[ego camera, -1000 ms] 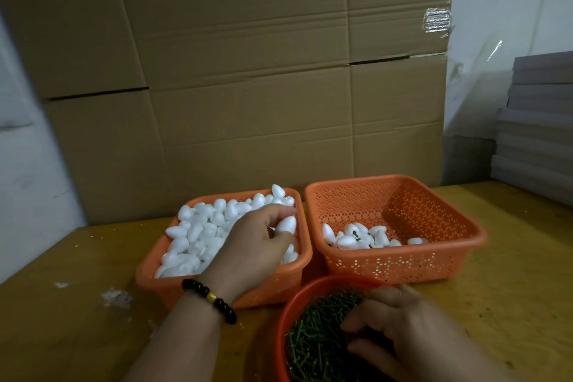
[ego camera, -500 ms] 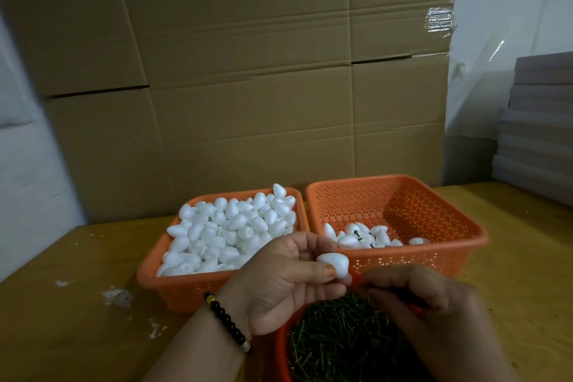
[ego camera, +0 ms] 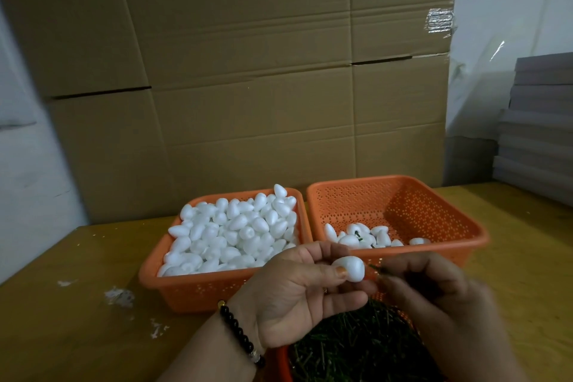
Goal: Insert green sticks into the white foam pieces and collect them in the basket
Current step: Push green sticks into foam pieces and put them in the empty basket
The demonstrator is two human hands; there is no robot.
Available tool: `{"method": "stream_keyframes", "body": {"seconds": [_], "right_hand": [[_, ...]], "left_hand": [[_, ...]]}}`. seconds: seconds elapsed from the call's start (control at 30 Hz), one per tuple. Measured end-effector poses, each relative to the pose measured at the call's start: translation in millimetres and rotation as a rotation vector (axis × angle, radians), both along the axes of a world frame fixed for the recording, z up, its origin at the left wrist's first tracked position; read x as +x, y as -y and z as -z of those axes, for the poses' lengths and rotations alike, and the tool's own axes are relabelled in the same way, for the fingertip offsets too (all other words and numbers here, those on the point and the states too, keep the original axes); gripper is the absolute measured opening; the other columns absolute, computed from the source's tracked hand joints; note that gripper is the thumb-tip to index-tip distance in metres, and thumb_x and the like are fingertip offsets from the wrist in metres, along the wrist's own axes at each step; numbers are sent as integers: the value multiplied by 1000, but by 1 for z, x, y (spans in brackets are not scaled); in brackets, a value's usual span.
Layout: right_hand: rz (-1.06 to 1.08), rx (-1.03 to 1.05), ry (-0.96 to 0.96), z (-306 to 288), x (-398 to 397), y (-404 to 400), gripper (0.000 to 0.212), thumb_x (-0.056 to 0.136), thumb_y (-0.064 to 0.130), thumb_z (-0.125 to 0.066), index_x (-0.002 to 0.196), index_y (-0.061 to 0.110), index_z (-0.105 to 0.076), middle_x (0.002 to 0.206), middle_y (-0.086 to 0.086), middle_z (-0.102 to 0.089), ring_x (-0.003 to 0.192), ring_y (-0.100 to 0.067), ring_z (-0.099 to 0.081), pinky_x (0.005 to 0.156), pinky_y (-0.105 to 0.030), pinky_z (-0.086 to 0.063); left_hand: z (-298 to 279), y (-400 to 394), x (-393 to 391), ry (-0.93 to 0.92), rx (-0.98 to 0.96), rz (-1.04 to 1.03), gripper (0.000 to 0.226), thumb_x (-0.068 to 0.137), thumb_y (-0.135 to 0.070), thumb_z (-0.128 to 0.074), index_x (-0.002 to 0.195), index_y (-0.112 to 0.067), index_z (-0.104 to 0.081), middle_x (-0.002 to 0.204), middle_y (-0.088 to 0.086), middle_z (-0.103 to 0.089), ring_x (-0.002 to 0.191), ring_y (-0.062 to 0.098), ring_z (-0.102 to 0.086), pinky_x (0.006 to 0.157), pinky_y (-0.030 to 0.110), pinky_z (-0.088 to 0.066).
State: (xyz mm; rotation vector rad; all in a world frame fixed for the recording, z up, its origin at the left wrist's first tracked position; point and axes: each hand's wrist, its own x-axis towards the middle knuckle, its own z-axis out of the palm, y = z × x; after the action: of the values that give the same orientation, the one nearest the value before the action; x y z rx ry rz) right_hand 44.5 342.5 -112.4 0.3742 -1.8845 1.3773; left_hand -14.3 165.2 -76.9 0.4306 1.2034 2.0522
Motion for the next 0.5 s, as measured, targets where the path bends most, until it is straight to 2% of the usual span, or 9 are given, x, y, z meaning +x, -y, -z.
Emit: {"method": "stream_keyframes", "body": {"seconds": [0.1,0.13,0.27,0.4,0.5], "right_hand": [[-65,-37,52,2,-1,-2,17,66,28,-71,83,29,-71,78,2,-74,71,-18,-71,67,-41,-58],[-77,-58,67,3,-1,-2,18,66,28,-71,85,27,-71,79,-2,-74,72,-20,-71,67,-45,-57],[-53,-96,73,8,-1,-1,21,72,11,-72,88,24,-71,85,-1,-75,77,-18,-72,72,-40,-57],[-20,-69,103,11,-2,-2,17,72,24,-69,89,24,-68,80,-8,-71,68,-25,-66,63,-44,-54],[14,1,105,13,-4,-5,18,77,14,-72,86,28,-67,74,-7,-67,60,-21,-61,55,-35,-49]], "left_hand": [[3,-3,0,8,-6,-11,30,75,10,-63,104,2,-60,99,24,-66,89,36,-68,70,35,-59],[3,-4,0,5,-5,-9,30,75,9,-63,104,2,-60,99,23,-67,90,35,-68,70,35,-59],[5,-3,-2,28,27,-9,28,78,9,-62,105,3,-61,97,22,-67,85,30,-69,69,34,-59],[8,-3,-5,66,68,-51,31,78,8,-62,107,-1,-63,99,20,-65,78,26,-67,61,31,-57],[8,-4,-6,41,72,-126,32,75,4,-66,104,-8,-67,100,16,-65,74,20,-64,57,26,-53]]}}
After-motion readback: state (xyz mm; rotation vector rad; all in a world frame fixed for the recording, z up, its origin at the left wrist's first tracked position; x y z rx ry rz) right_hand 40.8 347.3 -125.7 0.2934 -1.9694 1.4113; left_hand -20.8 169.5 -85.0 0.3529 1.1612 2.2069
